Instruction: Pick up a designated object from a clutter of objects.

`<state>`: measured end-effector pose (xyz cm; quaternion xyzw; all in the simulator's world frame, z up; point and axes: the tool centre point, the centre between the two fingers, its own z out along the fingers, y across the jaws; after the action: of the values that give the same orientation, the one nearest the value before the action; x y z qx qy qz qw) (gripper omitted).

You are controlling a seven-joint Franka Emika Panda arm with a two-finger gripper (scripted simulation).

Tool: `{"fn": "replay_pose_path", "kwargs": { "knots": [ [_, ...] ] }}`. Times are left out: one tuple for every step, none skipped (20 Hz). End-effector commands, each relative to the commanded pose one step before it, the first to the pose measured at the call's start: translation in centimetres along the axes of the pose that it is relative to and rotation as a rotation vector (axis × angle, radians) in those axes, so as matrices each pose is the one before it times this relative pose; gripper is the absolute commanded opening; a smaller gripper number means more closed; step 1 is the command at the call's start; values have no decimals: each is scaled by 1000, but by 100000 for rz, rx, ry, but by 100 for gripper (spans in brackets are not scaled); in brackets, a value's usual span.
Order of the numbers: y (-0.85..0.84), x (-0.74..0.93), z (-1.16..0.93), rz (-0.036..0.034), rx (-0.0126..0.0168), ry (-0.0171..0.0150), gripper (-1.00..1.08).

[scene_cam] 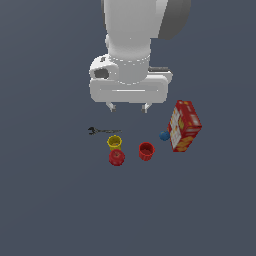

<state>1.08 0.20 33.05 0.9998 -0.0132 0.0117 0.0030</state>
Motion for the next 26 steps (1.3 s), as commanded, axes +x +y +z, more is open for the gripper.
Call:
{"fn": "replay_pose_path", "kwargs": {
  "knots": [
    [1,0,0,0,0,0,100],
    [-26,19,-38,11,52,82,100],
    [-63,47,-128,42,178,268,100],
    [-106,80,-204,68,287,430,100],
    [-151,114,-276,95,396,587,100],
    [-190,143,-350,127,513,751,100],
    [-199,152,-356,142,541,780,100],
    [-155,121,-268,124,426,605,100],
    [-109,90,-177,102,302,424,100],
    [-62,56,-93,78,180,248,100],
    [-19,23,-13,41,53,71,100],
    [29,-21,35,-10,-56,-79,100],
    [18,-36,12,-98,-95,-122,100],
    [2,-27,-60,-95,-18,-11,100],
    [2,4,-12,0,0,0,100],
    [-44,18,48,0,0,0,100],
    [60,30,99,227,32,11,100],
    [43,52,186,274,3,-37,100],
    [66,68,258,379,-3,-62,100],
    [83,83,330,476,-10,-84,100],
    [101,97,400,572,-15,-104,100],
    [118,110,467,667,-20,-123,100],
    [134,121,530,758,-24,-136,100],
    [150,133,596,856,-26,-149,100],
    [166,141,660,949,-31,-161,100],
    [182,147,726,1039,-39,-177,100]
  ]
}}
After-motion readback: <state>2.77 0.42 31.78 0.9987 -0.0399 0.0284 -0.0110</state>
